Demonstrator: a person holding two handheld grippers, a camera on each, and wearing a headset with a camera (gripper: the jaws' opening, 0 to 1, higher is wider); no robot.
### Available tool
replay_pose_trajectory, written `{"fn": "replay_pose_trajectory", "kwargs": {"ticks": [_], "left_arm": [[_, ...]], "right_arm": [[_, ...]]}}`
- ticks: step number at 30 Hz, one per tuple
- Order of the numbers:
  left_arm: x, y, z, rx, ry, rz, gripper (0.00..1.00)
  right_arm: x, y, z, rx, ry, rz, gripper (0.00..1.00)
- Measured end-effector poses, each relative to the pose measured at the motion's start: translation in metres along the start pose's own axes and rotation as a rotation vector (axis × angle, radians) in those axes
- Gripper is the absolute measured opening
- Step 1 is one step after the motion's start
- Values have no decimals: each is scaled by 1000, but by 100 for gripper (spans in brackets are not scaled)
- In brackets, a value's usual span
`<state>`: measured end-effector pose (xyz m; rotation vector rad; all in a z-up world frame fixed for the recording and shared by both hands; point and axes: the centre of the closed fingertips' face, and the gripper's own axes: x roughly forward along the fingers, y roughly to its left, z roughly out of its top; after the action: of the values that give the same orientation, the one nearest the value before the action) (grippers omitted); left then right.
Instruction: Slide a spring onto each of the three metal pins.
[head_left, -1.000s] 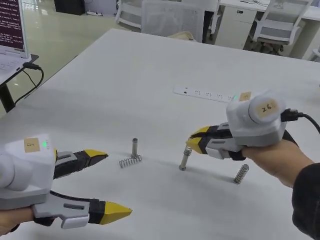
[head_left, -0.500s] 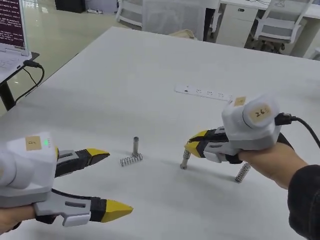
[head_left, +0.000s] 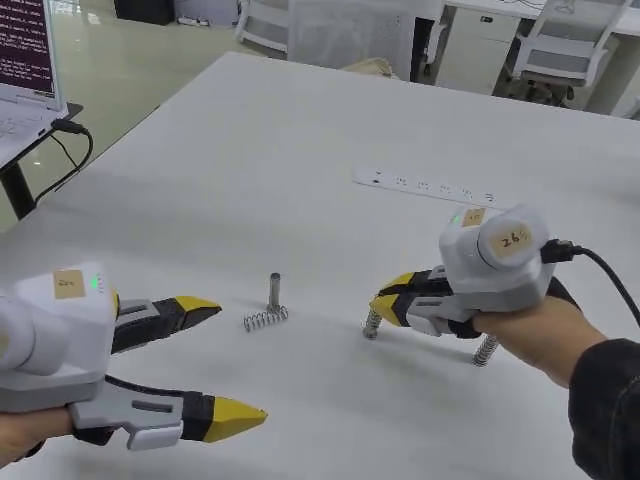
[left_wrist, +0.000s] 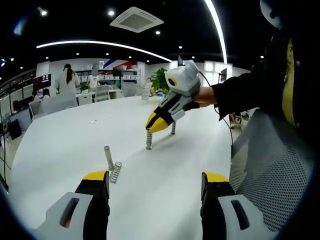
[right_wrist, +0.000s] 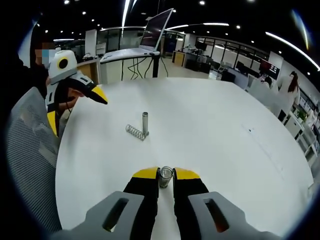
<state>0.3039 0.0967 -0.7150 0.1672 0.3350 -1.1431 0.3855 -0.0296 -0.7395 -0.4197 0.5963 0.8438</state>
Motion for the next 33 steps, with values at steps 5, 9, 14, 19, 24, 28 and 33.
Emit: {"fn": "replay_pose_trajectory", "kwargs": {"ticks": [5, 9, 14, 19, 24, 28, 33], "left_arm": [[0, 0, 0, 1, 1, 1, 71], [0, 0, 0, -2, 1, 0, 71], [0, 0, 0, -1, 4, 0, 71], [0, 0, 0, -2, 6, 1, 70], [1, -1, 0, 0, 7, 0, 70], [1, -1, -1, 0, 8, 1, 70], [1, -1, -2, -2, 11, 2, 69]], "right_arm": [[3, 1, -4, -5, 11, 5, 8], [4, 3, -7, -14, 17, 7, 8], [4, 5, -9, -13, 19, 9, 8], [4, 4, -9, -14, 18, 7, 8], [4, 4, -12, -7, 26, 9, 9], [4, 5, -13, -4, 23, 7, 13], [2, 4, -12, 2, 18, 2, 16]]}}
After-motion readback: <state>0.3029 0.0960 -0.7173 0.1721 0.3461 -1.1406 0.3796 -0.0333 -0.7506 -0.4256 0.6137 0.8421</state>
